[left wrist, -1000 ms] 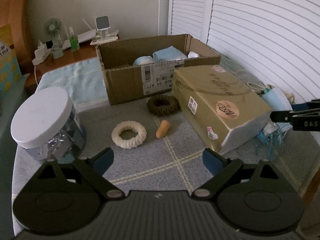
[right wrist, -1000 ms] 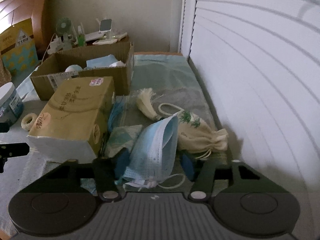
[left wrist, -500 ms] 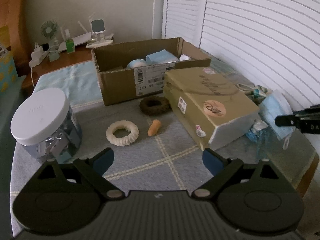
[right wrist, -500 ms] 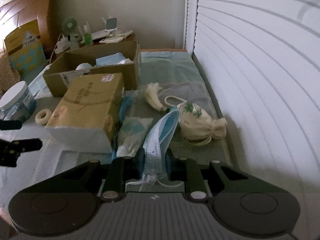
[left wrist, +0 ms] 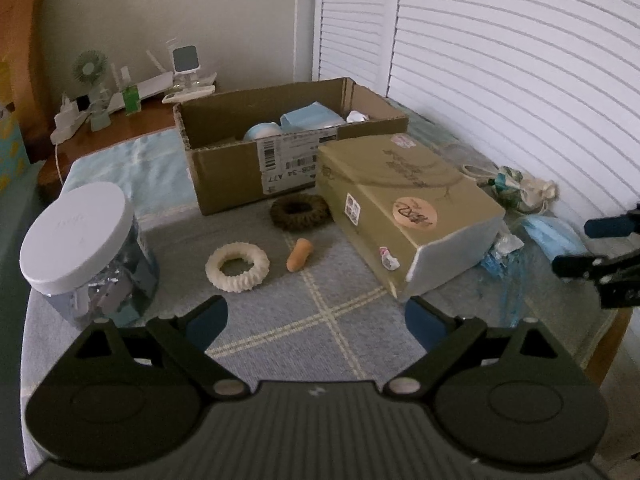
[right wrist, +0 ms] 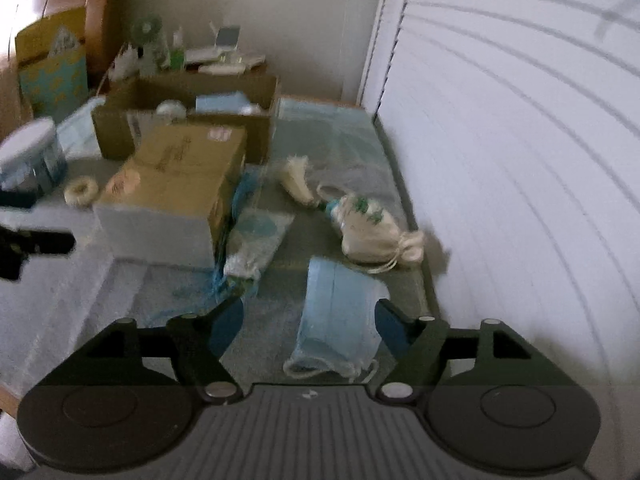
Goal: Organize soft objects
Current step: 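Lower the right gripper onto the blue face mask while the left approaches the white rope ring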
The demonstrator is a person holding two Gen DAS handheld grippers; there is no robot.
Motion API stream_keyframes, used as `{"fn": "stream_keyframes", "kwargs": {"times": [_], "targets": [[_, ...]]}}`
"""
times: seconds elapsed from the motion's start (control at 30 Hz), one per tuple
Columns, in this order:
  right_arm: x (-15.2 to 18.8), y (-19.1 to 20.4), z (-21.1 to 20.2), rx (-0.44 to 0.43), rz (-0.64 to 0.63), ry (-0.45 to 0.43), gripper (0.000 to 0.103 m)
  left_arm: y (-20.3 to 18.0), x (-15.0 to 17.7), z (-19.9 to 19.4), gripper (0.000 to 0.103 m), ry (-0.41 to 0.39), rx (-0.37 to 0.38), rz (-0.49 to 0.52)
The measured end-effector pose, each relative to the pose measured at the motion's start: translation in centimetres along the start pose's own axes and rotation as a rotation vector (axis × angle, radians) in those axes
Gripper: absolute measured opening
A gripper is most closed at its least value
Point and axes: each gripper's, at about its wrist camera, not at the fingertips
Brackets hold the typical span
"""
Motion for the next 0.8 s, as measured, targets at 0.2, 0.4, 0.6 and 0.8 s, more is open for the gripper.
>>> {"fn": "stream_keyframes", "kwargs": {"times": [0.2,0.4,0.6,0.8], "targets": [[1.0,0.3,2.5,0.022,-0.021,0.060,0.085,0.4,-0.4,0.8,0.093,0.011,-0.010,0.062],[1.1,0.4,3.0,-0.017,-0.033,0.056,0.095,0.8,-1.1,1.3,0.090,0.013,-0.035,0.086],[0.8,0.4,3.3,-0.040,-0.022,0.056,0.095,2.2,-1.4,2.7,0.063,0.020,-0.095,-0.040],[0.7,0.3,3.4,-0.049,-0.021,0.054,0.095,2.8,-1.1,3.3,0.062,0.007,-0.143,-0.107]]}}
Point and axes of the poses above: each gripper's, at about its wrist camera, not at the fingertips, and z roughly the way its jaws point, y to its left, x to its underside, and after that the axes turned 10 degrees about y, right-handed
